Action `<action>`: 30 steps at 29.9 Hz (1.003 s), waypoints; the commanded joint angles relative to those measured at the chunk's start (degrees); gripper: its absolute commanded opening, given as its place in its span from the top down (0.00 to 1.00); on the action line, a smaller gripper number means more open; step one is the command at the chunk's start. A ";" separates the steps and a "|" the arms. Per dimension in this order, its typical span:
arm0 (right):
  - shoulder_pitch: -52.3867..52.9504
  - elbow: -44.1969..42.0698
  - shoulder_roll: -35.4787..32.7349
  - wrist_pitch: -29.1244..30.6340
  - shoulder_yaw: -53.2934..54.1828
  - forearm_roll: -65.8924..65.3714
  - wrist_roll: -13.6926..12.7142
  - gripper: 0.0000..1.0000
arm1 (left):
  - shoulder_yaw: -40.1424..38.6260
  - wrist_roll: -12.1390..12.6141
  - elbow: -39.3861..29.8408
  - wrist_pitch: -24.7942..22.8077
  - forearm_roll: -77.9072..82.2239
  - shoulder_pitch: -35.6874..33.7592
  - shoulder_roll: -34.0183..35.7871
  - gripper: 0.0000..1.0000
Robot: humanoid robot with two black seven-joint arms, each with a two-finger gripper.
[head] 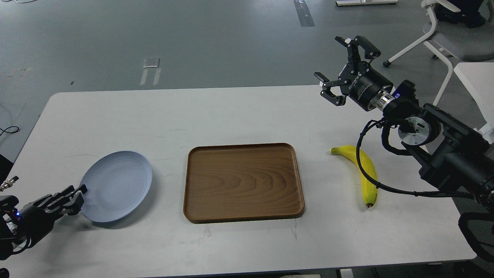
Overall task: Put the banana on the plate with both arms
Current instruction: 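Lower the left gripper to the plate's near edge and grip it, then lift the plate with the left gripper and set it on the wooden tray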
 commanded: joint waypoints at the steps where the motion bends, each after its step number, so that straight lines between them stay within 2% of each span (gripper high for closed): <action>1: -0.06 0.00 0.00 -0.24 0.01 0.00 0.00 0.00 | -0.08 -0.07 -0.30 0.22 -0.17 -0.49 -0.02 1.00; 11: -0.23 0.00 -0.09 -1.03 0.09 0.00 0.09 0.00 | -0.79 -1.12 -1.18 -0.13 -0.08 -2.68 0.68 1.00; 14: -0.23 0.00 -0.09 -1.47 0.27 0.00 0.09 0.00 | -0.52 -3.22 -3.72 -0.57 0.10 -6.28 1.47 1.00; 17: -0.23 0.00 -0.09 -1.38 0.27 0.00 0.09 0.00 | -0.26 -3.37 -6.80 -1.01 0.27 -10.50 3.67 1.00; 19: -0.23 0.00 -0.09 -1.47 0.36 0.00 0.09 0.00 | -0.17 -3.37 -11.00 -3.72 0.45 -15.58 4.12 1.00; 22: -0.23 0.00 -0.26 -1.47 0.53 0.09 0.09 0.00 | -0.08 -3.37 -13.57 -7.33 1.15 -19.91 3.33 1.00; 30: -0.23 0.18 -2.02 -1.47 0.62 0.09 0.09 0.00 | 3.16 -3.37 -9.89 -9.97 5.90 -24.04 -11.68 1.00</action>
